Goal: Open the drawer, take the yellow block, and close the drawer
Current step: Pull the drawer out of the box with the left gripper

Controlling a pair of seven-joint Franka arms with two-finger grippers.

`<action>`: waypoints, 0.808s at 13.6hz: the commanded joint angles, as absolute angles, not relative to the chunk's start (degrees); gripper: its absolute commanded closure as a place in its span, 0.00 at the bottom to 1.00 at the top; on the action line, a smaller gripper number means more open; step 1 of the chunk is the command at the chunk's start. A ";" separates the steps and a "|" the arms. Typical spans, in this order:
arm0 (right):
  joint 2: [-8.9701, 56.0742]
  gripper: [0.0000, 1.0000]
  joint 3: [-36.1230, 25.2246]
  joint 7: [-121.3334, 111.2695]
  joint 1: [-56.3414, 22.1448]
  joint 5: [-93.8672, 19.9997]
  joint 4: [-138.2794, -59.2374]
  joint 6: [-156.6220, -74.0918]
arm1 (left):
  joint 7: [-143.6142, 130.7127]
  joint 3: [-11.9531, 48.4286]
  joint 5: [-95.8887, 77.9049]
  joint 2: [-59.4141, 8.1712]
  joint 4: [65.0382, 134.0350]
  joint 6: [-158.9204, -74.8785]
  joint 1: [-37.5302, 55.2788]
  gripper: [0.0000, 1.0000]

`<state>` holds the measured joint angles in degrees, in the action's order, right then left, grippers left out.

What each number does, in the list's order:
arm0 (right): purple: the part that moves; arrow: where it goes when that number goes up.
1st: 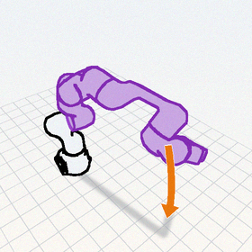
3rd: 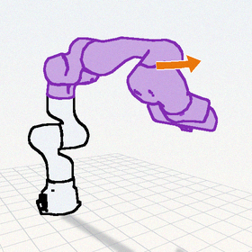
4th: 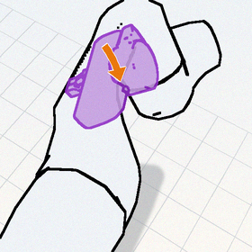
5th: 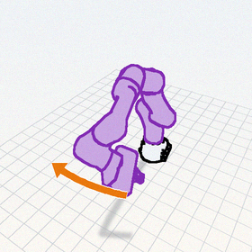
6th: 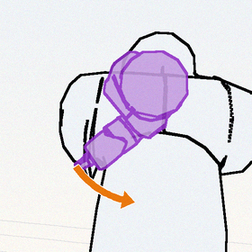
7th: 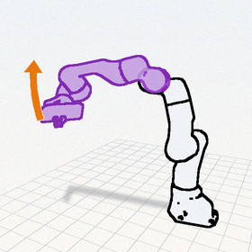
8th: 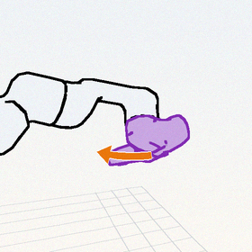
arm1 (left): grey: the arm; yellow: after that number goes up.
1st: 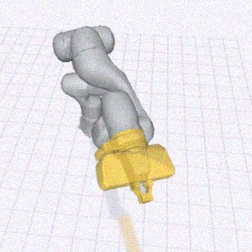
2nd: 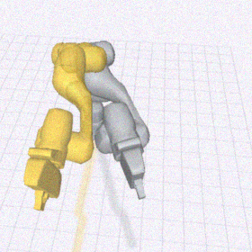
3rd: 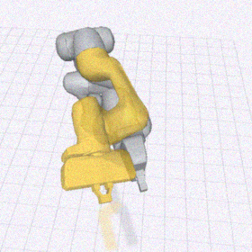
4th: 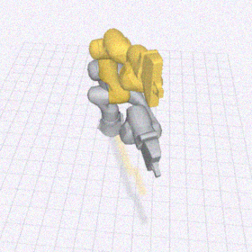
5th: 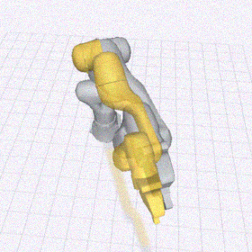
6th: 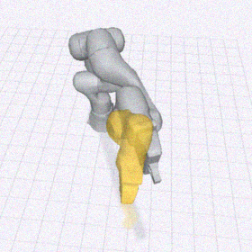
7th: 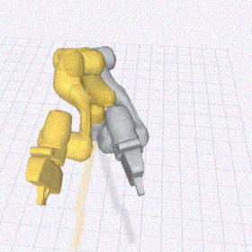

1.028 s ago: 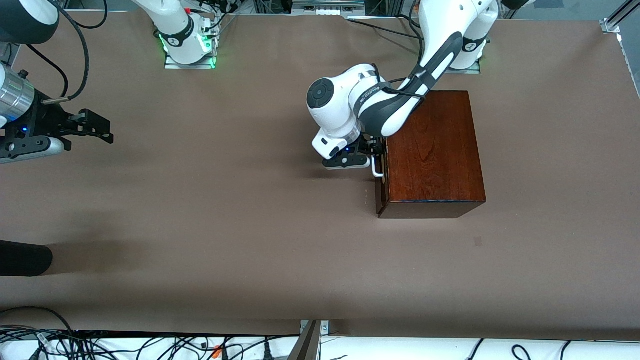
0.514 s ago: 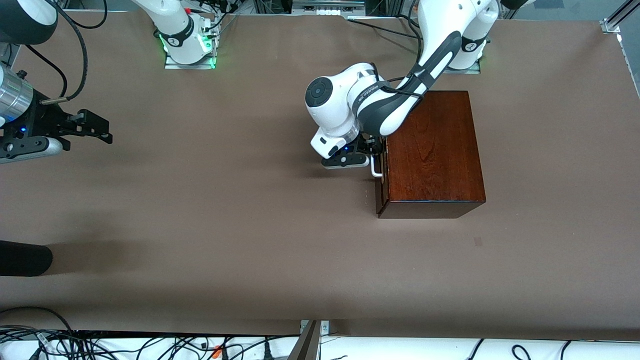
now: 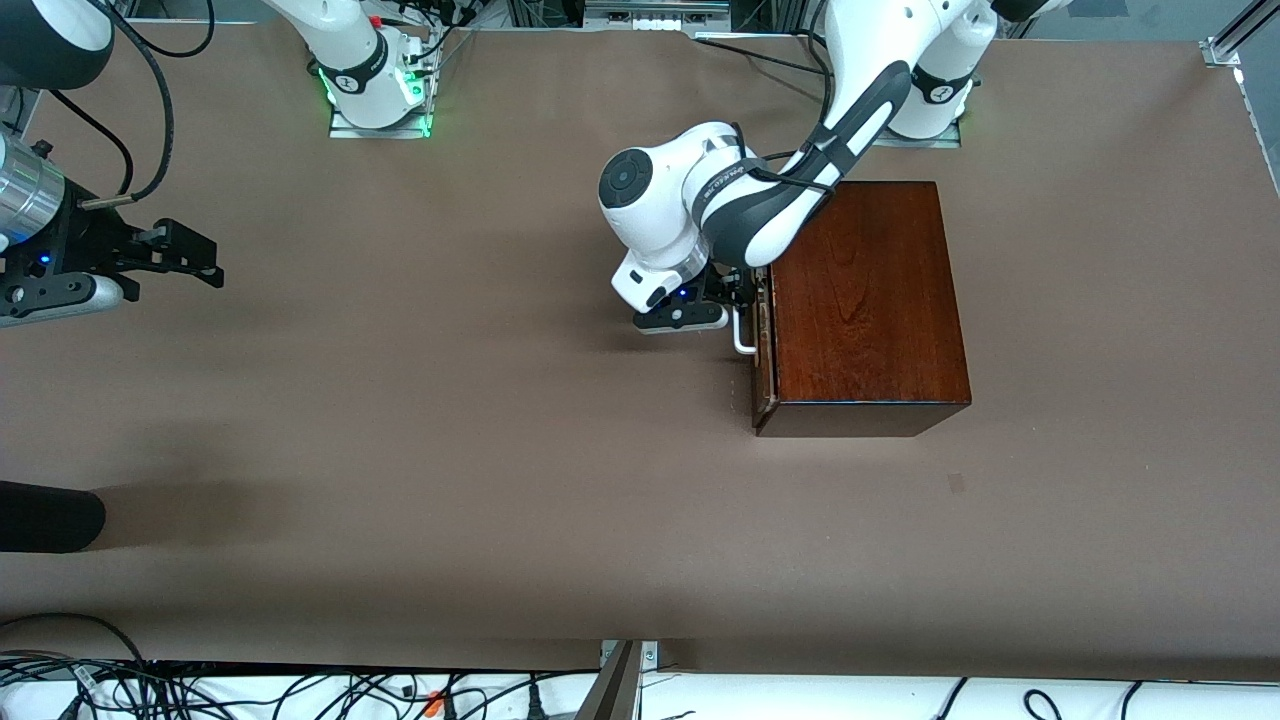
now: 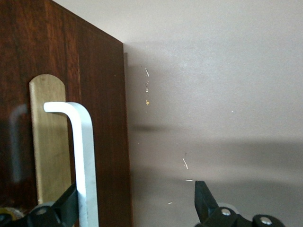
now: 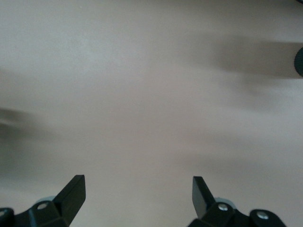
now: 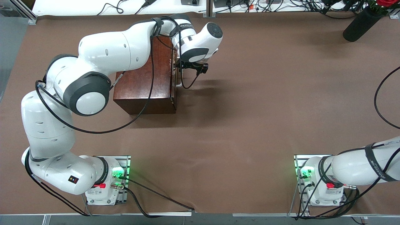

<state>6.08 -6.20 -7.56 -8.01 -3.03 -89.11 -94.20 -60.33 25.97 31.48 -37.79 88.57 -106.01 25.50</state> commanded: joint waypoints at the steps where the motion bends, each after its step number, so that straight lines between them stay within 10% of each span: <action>1: 6.06 0.00 -5.89 -7.65 -7.29 -3.87 -88.42 -93.60 | -63.19 26.63 31.73 -41.13 83.59 -106.08 28.56 0.00; 11: 6.15 0.00 -5.89 -7.65 -7.12 -3.87 -88.42 -93.60 | -63.37 26.72 26.90 -44.21 77.87 -106.17 30.94 0.00</action>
